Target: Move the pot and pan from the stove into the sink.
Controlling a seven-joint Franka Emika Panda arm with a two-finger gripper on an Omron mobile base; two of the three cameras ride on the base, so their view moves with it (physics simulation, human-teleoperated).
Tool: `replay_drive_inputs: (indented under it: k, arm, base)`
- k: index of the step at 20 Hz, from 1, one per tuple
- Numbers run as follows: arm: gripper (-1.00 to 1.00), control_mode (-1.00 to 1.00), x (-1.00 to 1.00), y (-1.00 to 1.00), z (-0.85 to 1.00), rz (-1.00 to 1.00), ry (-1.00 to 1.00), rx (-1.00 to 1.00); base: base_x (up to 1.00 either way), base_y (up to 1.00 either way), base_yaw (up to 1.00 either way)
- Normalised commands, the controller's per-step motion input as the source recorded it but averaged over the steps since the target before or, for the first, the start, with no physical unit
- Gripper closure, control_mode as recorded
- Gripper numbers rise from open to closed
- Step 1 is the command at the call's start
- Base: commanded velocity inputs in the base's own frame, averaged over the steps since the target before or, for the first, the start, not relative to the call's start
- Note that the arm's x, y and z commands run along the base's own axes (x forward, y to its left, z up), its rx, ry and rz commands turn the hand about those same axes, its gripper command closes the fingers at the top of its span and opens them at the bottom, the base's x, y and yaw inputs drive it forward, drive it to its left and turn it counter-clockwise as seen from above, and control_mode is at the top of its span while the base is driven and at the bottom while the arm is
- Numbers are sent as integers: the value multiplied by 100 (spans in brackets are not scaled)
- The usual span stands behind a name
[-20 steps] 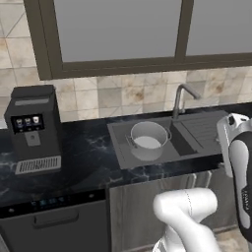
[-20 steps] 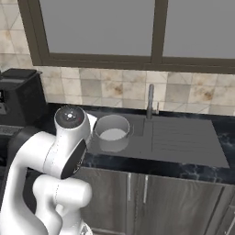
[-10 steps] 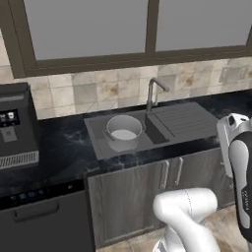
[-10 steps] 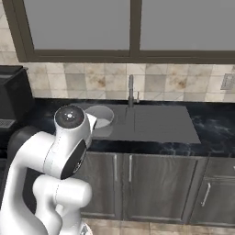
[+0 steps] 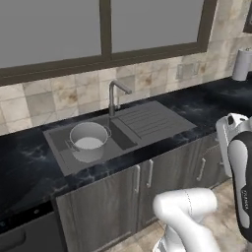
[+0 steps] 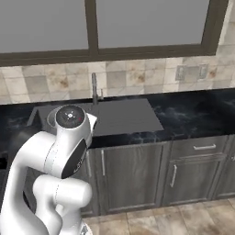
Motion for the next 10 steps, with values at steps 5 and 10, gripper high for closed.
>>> replay_drive_inputs:
  k: [5,10]
  arm:
    - [-100,100,0,0,0,0,0,0]
    - [-100,100,0,0,0,0,0,0]
  base:
    - [0,-31,-41]
    - [0,-29,-43]
